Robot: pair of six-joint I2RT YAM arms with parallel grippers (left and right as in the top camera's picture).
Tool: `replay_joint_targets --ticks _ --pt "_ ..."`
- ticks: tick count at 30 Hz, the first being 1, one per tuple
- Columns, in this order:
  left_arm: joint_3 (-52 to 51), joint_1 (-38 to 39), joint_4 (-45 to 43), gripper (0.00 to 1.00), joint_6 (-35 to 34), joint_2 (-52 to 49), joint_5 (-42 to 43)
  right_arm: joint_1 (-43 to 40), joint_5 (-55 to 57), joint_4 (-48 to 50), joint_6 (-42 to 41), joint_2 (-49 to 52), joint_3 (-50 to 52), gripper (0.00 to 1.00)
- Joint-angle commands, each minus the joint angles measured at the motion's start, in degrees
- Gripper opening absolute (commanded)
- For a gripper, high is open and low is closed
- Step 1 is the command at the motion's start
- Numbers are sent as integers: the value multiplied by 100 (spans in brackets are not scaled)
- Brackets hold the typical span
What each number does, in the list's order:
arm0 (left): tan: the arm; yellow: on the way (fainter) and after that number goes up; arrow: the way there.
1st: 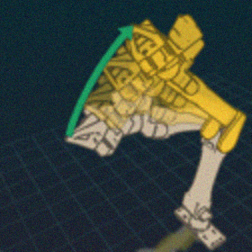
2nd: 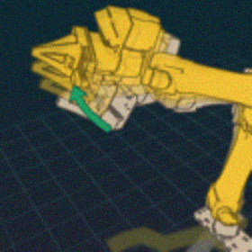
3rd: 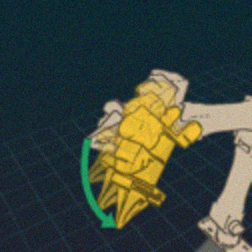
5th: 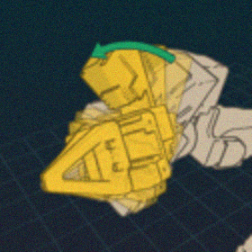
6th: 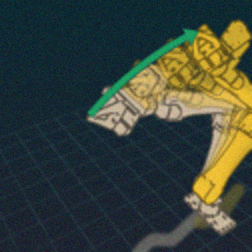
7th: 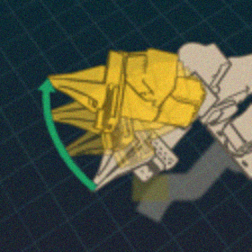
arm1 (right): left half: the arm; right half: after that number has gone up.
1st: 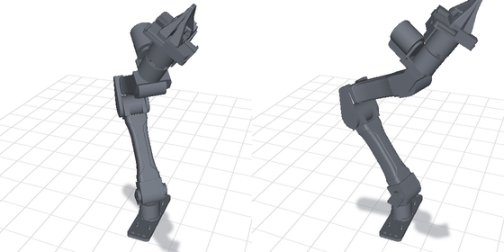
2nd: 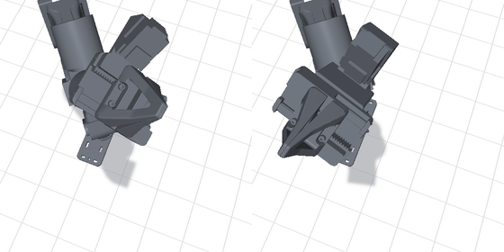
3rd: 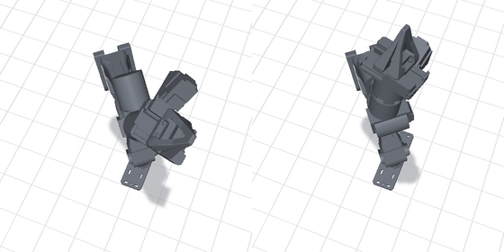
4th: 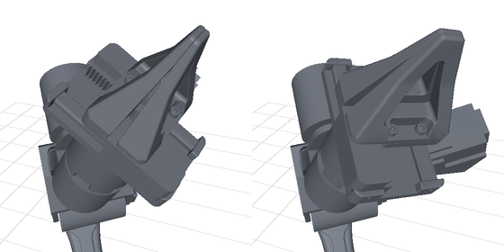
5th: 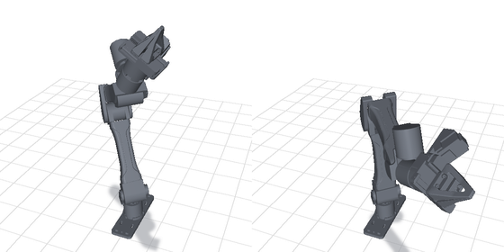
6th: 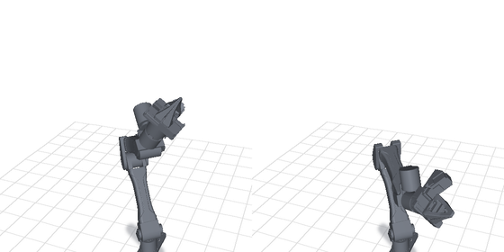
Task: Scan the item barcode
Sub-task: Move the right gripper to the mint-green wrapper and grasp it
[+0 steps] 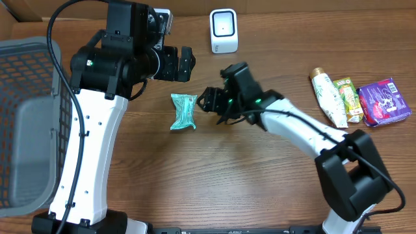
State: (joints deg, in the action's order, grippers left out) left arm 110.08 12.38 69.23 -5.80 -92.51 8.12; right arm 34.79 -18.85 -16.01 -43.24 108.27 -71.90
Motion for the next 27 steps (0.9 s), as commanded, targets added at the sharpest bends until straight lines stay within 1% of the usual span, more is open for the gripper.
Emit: replay_joint_targets --ticks 1,6,10,16,17,21,25,26,27 --pt "17 2 -7 100 63 -50 44 225 531 160 -525 328 44 70" --pt "17 2 -7 100 63 -50 44 424 415 448 -629 782 44 69" --pt "17 2 -7 100 66 -50 44 516 68 848 -632 1134 44 69" --pt "17 2 -7 100 63 -50 42 542 -136 1134 -629 1252 44 68" --pt "17 2 -7 100 63 -50 42 560 -131 1145 -629 1266 44 66" --pt "17 2 -7 100 63 -50 44 643 -114 1147 -634 1405 44 54" --pt "17 2 -7 100 63 -50 42 684 -125 1141 -925 1602 44 44" --pt "17 2 -7 99 63 -50 44 684 -136 1130 -929 1606 44 40" --pt "17 2 -7 100 63 -50 44 684 -131 1075 -925 1606 44 33"
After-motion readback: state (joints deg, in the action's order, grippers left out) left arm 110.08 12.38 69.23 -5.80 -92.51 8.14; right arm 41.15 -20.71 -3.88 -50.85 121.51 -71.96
